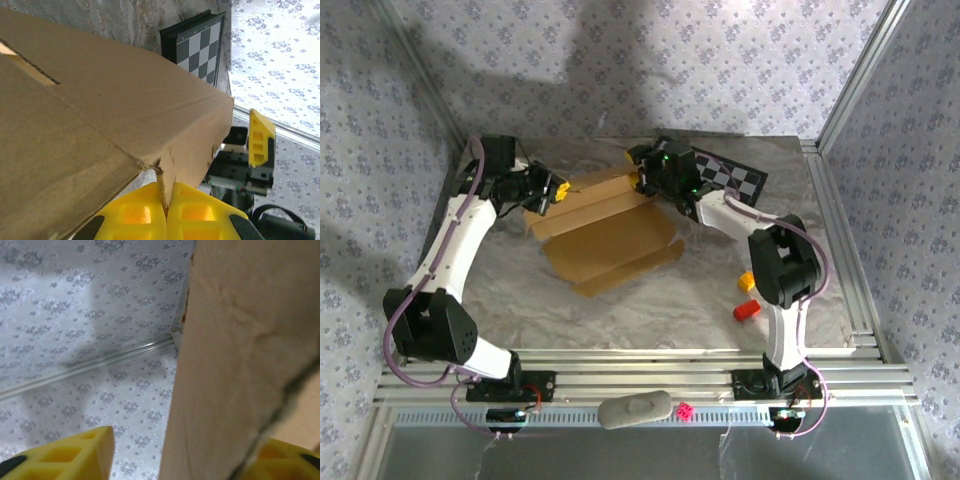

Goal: Fold the paper box

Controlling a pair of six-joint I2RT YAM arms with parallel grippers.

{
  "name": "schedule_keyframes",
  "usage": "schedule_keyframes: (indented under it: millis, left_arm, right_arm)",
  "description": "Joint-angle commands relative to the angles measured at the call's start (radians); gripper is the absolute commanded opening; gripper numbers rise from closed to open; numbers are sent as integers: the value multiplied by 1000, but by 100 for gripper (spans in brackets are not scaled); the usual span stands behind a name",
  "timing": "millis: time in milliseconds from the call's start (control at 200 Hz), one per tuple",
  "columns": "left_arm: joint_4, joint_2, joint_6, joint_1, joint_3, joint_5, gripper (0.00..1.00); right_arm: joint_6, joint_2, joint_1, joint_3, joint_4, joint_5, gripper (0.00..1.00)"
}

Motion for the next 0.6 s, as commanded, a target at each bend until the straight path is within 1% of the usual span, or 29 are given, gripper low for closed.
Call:
schedule_keyframes:
  millis: [0,70,110,120,165,200,225,255,345,435,495,540,595]
  left_arm:
    - [12,-35,32,18,-10,35,0]
    - [20,-42,38,26,-16,35,0]
    - [24,-47,50,33,-15,34,1]
    - [24,-49,55,36,-13,34,2]
    - [24,-57,79,47,-4,30,21]
    - [8,-67,114,54,12,13,33]
    - [-21,-77,139,62,27,-14,39]
    - [-66,-87,183,67,49,-45,44]
    - [-154,-139,300,81,93,-192,55]
    - [-192,-193,398,85,86,-329,57]
    - [-173,-233,479,86,32,-380,56]
    - [-129,-274,546,86,-45,-394,52]
    - [-25,-352,622,79,-181,-401,43]
  right_arm:
    - [4,53,7,82,33,-24,39]
    - [26,55,16,75,34,-2,18]
    - [43,34,23,55,26,29,10]
    - [48,27,25,49,21,39,9]
    - [74,-6,34,30,-25,76,0]
    - [88,-39,40,26,-87,99,0]
    - [98,-63,43,32,-145,116,0]
    - [107,-90,47,43,-235,138,0]
    - [119,-157,55,99,-467,203,0]
    - [154,-187,44,158,-623,218,0]
    - [165,-192,35,221,-763,232,0]
    - [171,-183,27,281,-865,236,0]
    - [185,-162,16,350,-980,228,0]
